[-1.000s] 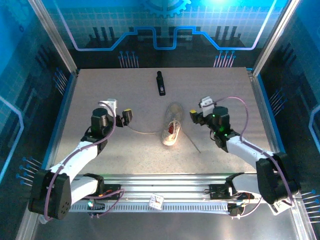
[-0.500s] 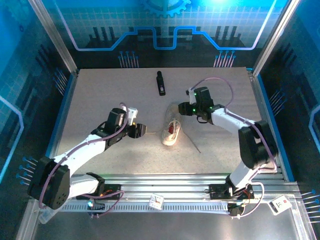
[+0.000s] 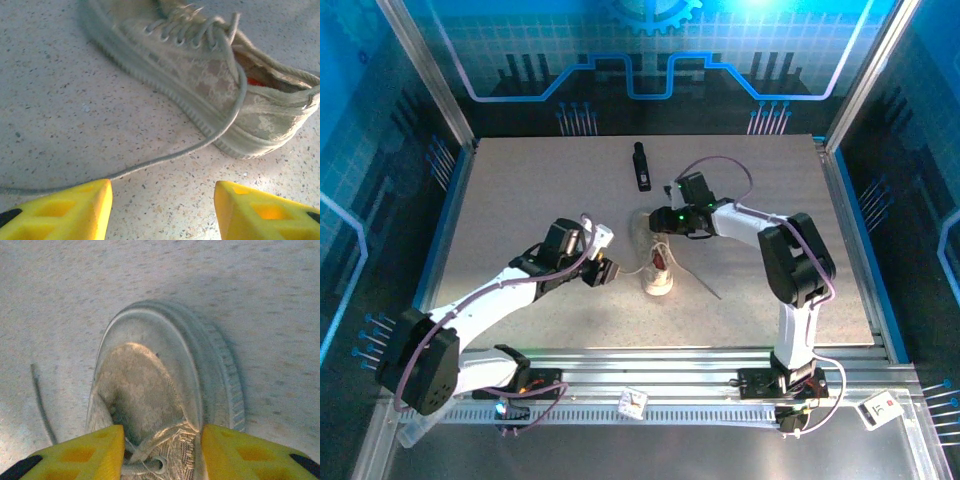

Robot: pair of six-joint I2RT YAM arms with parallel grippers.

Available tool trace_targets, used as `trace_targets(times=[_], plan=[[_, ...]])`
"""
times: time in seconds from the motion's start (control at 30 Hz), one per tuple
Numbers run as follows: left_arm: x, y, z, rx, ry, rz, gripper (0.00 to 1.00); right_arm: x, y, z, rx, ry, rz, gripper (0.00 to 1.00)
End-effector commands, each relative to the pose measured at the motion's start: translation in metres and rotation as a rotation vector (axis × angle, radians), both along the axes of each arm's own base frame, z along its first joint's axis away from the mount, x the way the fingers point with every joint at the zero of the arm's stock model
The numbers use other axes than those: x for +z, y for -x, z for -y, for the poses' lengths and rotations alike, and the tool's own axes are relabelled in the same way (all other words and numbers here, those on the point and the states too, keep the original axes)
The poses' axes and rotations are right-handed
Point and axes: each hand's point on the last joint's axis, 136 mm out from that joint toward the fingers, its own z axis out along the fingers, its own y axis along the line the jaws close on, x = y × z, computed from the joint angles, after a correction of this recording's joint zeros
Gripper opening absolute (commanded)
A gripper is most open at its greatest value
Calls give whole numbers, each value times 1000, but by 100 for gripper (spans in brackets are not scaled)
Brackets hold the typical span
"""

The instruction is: Tie the shoes

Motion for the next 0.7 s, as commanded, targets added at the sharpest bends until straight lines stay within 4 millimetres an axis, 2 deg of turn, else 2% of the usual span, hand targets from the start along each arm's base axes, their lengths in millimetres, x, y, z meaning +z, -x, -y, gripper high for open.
trace_targets(times=[0.0, 0.1, 0.23, 0.3, 0.47, 0.57, 0.67], plan=[[8, 7, 8, -94, -33, 81, 57, -10, 21, -11, 48, -11, -98, 46], [5, 9, 12, -123, -48, 81, 57, 8, 16, -2, 41, -20, -58, 47], [-5, 16, 29, -245, -108, 77, 59, 32, 6, 24, 25, -73, -5, 49], [-14, 19, 39, -319, -148, 70, 59, 38, 6, 38, 20, -83, 8, 49], [-40, 14, 48, -426, -261, 37, 60, 30, 24, 68, 35, -22, 14, 49], [-57, 4, 45, -429, -336, 21, 61, 19, 36, 77, 52, 31, -6, 49], [-69, 1, 45, -439, -364, 2, 61, 14, 46, 76, 66, 21, -25, 50]])
